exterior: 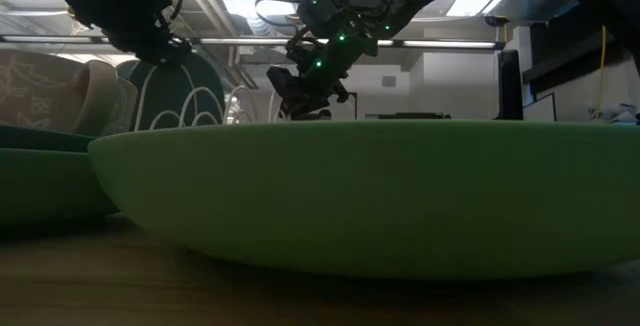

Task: Sort dishes
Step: Put the right dark green plate into the dish rack

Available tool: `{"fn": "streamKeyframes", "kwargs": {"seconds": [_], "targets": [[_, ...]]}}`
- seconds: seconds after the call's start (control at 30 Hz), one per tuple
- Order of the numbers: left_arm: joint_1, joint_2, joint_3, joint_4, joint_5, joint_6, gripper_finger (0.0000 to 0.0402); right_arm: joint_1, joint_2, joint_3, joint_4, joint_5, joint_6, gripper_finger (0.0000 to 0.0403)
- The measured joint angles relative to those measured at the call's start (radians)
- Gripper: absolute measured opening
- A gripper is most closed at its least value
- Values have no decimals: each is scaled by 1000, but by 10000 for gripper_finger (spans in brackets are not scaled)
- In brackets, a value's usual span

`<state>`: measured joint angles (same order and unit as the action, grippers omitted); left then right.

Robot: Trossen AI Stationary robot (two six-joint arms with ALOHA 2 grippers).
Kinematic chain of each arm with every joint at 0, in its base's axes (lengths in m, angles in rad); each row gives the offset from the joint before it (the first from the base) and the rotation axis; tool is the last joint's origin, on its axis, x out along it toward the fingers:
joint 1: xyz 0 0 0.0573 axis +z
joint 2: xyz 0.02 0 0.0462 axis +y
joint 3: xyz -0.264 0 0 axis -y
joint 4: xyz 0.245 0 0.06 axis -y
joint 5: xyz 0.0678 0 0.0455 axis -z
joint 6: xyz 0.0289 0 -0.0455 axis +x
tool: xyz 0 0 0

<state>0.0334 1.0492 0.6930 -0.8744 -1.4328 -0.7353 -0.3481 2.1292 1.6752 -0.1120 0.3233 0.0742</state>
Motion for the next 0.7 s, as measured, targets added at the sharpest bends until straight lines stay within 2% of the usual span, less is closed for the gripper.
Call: {"fn": "streamKeyframes", "kwargs": {"seconds": [0.2, 0.4, 0.7], "targets": [[0, 2, 0, -81, 37, -118, 61, 0, 1, 0, 2, 0, -1, 159], [0, 1, 0, -97, 79, -141, 64, 0, 1, 0, 1, 1, -3, 159], [-2, 0, 0, -142, 162, -209, 117, -2, 3, 0, 3, 10, -4, 159]]}}
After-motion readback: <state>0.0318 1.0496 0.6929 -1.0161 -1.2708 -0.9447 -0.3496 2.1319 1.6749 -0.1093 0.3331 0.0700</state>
